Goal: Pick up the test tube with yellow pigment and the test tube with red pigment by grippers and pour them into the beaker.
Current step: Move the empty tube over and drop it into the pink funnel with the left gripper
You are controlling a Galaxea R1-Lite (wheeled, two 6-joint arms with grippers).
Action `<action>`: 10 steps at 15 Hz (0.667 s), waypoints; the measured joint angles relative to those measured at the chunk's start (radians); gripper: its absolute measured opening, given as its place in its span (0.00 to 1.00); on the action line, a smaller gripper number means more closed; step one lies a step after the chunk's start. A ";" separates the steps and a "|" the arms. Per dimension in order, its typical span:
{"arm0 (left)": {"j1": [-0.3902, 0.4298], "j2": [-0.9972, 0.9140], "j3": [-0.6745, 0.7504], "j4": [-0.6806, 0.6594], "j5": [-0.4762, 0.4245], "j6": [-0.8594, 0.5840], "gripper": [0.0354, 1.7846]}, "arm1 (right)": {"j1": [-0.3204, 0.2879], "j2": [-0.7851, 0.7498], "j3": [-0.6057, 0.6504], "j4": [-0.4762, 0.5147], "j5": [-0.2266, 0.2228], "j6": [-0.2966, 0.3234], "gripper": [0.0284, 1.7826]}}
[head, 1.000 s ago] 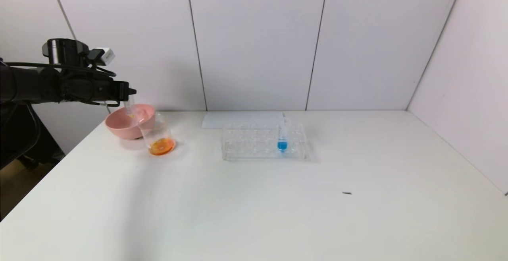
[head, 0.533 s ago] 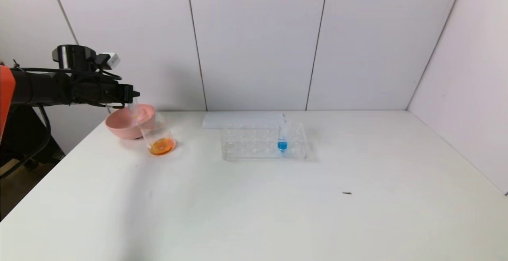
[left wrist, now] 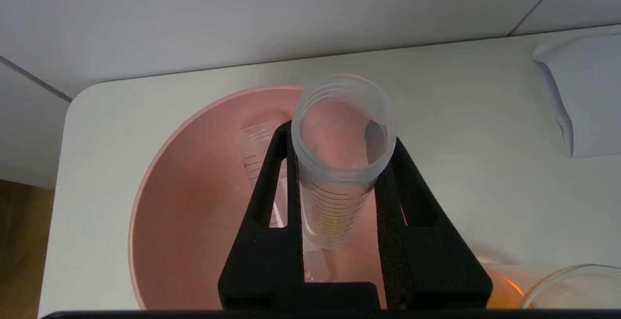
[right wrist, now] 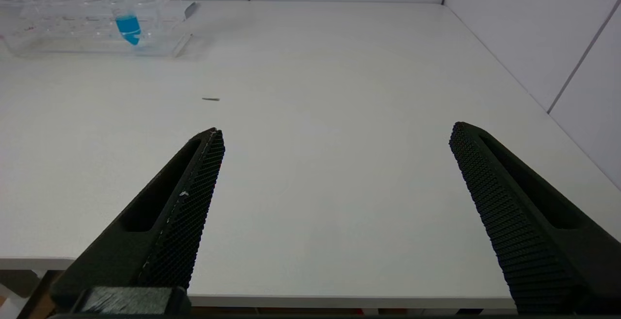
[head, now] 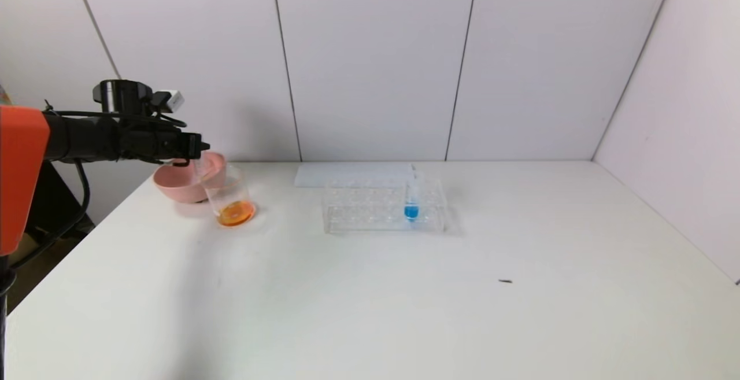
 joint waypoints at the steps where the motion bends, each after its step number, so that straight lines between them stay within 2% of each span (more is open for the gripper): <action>1: 0.000 0.009 -0.002 0.000 0.000 0.001 0.23 | 0.000 0.000 0.000 0.000 0.000 0.000 0.95; 10: 0.000 0.043 -0.008 0.000 -0.003 0.007 0.23 | 0.000 0.000 0.000 0.000 0.000 0.000 0.95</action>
